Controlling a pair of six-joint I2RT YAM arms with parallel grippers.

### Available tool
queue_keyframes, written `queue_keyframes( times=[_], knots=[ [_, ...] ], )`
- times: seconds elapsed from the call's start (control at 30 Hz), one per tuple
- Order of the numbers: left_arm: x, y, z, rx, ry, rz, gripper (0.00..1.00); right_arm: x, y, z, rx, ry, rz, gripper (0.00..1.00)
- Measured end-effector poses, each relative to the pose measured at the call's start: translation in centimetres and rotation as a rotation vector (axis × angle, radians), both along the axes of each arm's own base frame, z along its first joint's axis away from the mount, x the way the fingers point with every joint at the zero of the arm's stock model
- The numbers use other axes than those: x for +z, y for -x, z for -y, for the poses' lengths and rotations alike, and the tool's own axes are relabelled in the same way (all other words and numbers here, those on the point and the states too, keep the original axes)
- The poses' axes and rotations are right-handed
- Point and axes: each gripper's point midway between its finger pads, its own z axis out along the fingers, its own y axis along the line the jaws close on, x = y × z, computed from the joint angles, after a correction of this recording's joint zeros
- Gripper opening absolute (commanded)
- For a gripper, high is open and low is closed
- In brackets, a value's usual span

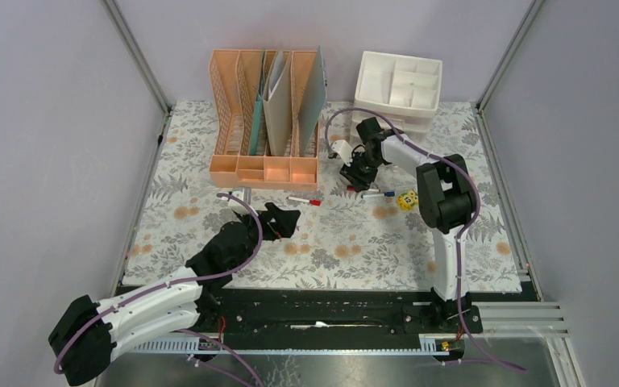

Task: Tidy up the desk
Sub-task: Pick up the stationery from the center of the board.

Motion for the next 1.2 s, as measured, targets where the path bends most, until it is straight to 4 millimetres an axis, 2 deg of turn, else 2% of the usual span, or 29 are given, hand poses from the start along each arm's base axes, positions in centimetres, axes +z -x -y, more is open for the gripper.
queue_keyframes(
  times=[0.13,0.37,0.67,0.77,0.97,1.03,1.1,1.2],
  knots=[
    [0.1,0.0,0.1,-0.003,0.003,0.001,0.99,-0.2,-0.6,0.2,0.005,0.020,0.023,0.35],
    [0.1,0.1,0.2,-0.011,0.006,-0.001,0.99,-0.4,-1.6,0.6,0.019,0.060,0.081,0.01],
    [-0.3,0.3,0.2,-0.014,0.021,-0.015,0.99,0.2,-1.1,0.7,0.033,0.047,0.108,0.00],
    [-0.9,0.4,0.2,-0.015,0.018,-0.026,0.99,2.1,-0.9,0.5,0.039,0.024,0.135,0.00],
    [-1.0,0.4,0.2,-0.017,0.023,-0.029,0.99,9.3,-0.5,0.2,0.057,-0.051,0.280,0.00],
    [-0.9,0.4,0.2,-0.017,0.024,-0.028,0.99,10.8,-0.4,0.3,0.061,-0.059,0.318,0.00],
    [-0.9,0.4,0.2,-0.017,0.025,-0.028,0.99,11.7,-0.3,0.7,0.064,-0.049,0.349,0.00],
    [-1.0,0.4,0.2,-0.016,0.025,-0.030,0.99,12.0,-0.9,1.7,0.048,0.006,0.394,0.00]
  ],
)
